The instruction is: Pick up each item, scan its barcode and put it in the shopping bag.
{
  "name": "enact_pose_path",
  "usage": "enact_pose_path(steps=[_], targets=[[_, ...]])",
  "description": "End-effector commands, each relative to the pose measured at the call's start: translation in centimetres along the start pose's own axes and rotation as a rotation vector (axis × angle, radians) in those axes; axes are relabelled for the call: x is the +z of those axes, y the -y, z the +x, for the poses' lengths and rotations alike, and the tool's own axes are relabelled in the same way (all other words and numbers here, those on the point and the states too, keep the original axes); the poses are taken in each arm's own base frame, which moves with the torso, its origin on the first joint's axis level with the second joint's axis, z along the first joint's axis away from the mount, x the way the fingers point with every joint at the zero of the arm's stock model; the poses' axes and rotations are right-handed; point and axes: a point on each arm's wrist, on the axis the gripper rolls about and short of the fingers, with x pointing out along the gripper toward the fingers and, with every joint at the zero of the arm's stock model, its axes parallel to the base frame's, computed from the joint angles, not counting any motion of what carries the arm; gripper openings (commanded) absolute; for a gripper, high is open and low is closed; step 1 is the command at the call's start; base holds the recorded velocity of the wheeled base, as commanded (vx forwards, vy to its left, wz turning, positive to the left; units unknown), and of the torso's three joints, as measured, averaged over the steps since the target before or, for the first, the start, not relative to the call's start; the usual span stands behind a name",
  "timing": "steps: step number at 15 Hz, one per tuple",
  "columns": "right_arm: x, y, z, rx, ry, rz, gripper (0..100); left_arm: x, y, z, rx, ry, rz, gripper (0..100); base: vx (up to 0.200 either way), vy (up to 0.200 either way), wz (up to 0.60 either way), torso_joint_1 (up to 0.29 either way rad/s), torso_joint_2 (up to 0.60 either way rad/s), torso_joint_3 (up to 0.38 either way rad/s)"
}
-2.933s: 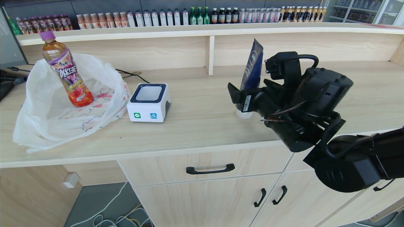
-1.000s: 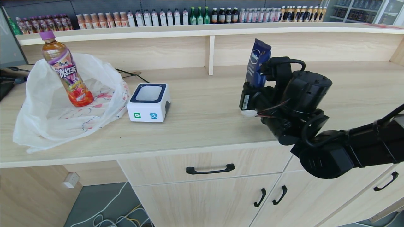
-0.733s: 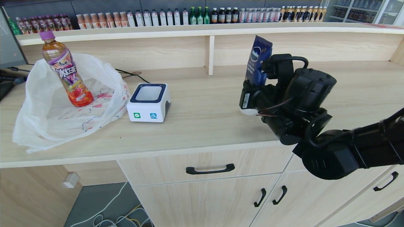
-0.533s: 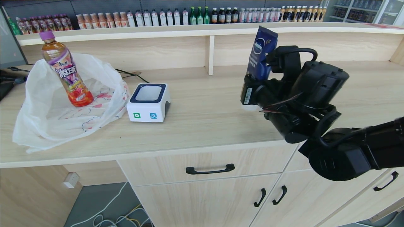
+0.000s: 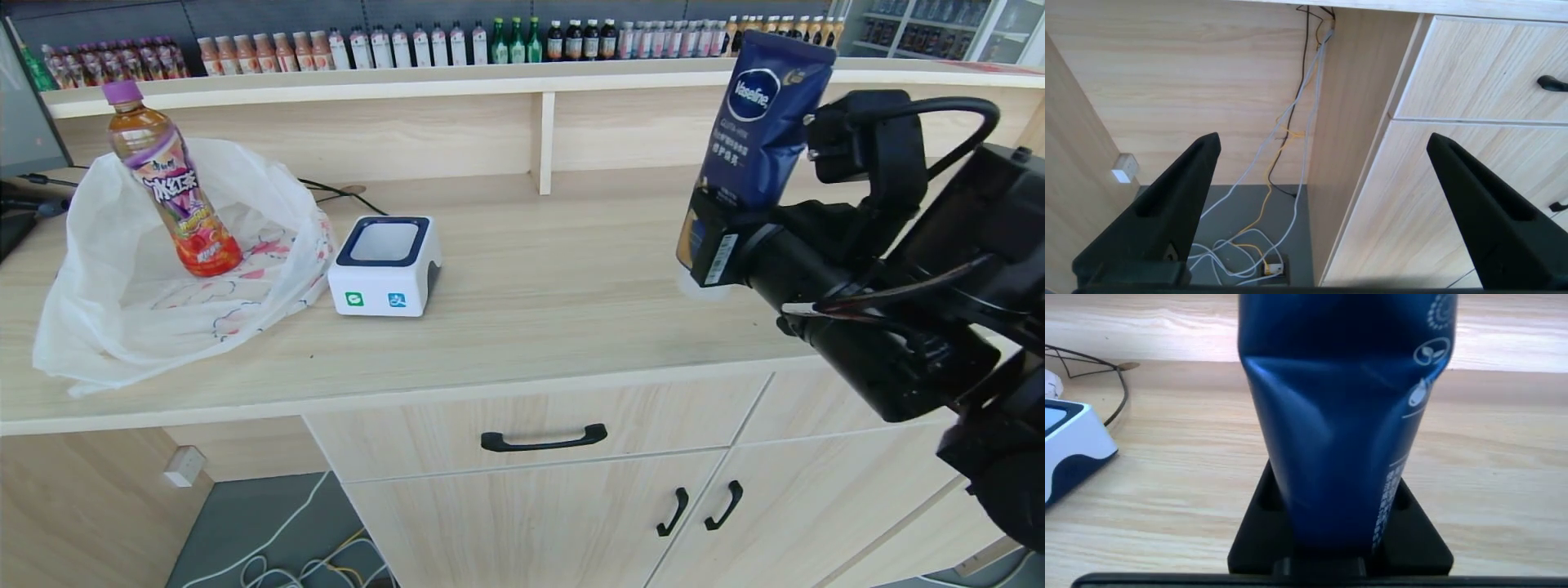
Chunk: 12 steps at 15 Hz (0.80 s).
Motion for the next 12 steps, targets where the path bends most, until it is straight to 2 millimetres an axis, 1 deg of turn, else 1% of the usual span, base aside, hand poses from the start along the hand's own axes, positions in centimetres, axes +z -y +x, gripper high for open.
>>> enact_pose_path(steps=[1,2,4,8,9,11,12], targets=[[1.5,2.1,-3.9,-0.001,0.027,0.01,0,0.0,0.0,0.0,0.001,0.0,0.0,100,0.0,0.0,0.0,0.0,0.0,0.0],[1.7,2.7,-5.0,0.0,0.028,0.009,0,0.0,0.0,0.0,0.001,0.0,0.0,100,0.0,0.0,0.0,0.0,0.0,0.0],[2.1,3.4,-6.4,0.004,0.044,0.02,0,0.0,0.0,0.0,0.001,0.0,0.0,100,0.0,0.0,0.0,0.0,0.0,0.0],[2.1,3.7,-7.1,0.022,0.046,0.069,0,0.0,0.0,0.0,0.001,0.0,0.0,100,0.0,0.0,0.0,0.0,0.0,0.0],[1.8,3.6,-7.2,0.066,0.04,0.069,0,0.0,0.0,0.0,0.001,0.0,0.0,100,0.0,0.0,0.0,0.0,0.0,0.0],[-0.1,3.5,-8.1,0.167,-0.013,0.051,0,0.0,0.0,0.0,0.001,0.0,0.0,100,0.0,0.0,0.0,0.0,0.0,0.0],[-0.1,3.4,-8.2,0.176,-0.013,0.053,0,0.0,0.0,0.0,0.001,0.0,0.0,100,0.0,0.0,0.0,0.0,0.0,0.0]])
